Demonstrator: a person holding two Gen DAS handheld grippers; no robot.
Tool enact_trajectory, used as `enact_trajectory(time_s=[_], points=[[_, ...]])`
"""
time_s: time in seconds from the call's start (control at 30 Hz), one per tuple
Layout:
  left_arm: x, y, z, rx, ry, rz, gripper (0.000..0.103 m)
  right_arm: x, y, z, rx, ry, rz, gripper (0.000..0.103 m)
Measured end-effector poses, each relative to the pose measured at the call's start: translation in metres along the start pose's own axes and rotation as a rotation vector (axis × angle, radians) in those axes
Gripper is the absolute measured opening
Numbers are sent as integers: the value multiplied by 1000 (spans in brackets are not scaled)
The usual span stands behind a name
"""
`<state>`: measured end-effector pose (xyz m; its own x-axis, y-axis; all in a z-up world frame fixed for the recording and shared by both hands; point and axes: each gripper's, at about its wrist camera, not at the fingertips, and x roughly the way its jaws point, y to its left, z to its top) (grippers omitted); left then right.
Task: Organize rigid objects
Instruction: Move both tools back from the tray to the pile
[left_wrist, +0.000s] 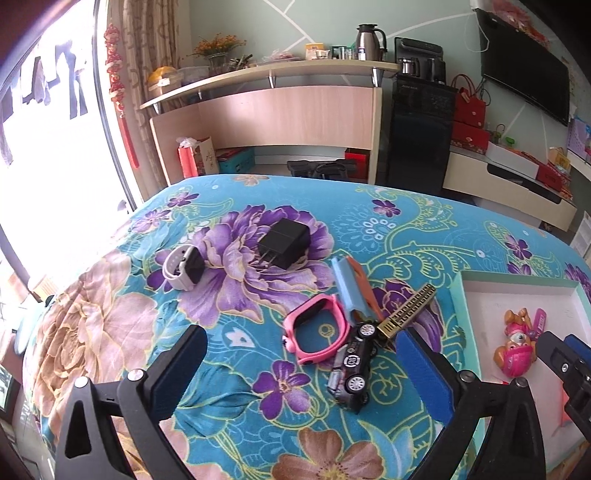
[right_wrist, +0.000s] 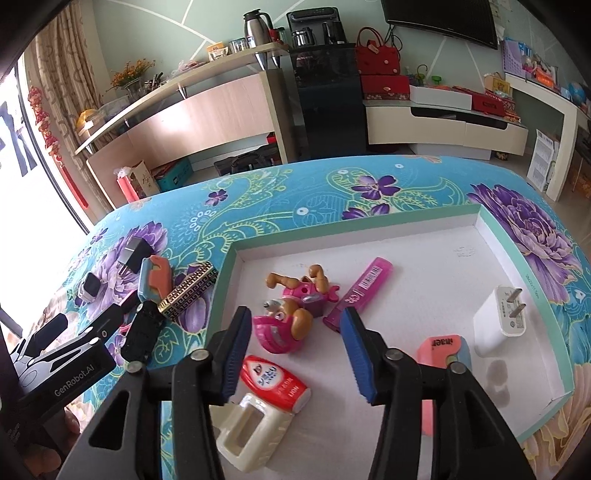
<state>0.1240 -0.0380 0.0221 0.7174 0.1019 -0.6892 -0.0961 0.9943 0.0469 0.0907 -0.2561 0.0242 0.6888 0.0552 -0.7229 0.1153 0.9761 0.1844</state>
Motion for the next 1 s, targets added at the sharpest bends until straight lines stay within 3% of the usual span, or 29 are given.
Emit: enact_trajectory(time_s=[0.2,0.3,0.43,1.0], points=[[8,34,4,-100,30,86,103,8,34,7,-67,-18,61,70],[7,45,6,-116,28,141,103,13,46,9,-80,-22,94,70],[7,57,11,-130,38,186,103,20,59,9,-98,-23,88,80],[36,104,28,-238,119,303,103,59,103,6,-110,26,75,83]])
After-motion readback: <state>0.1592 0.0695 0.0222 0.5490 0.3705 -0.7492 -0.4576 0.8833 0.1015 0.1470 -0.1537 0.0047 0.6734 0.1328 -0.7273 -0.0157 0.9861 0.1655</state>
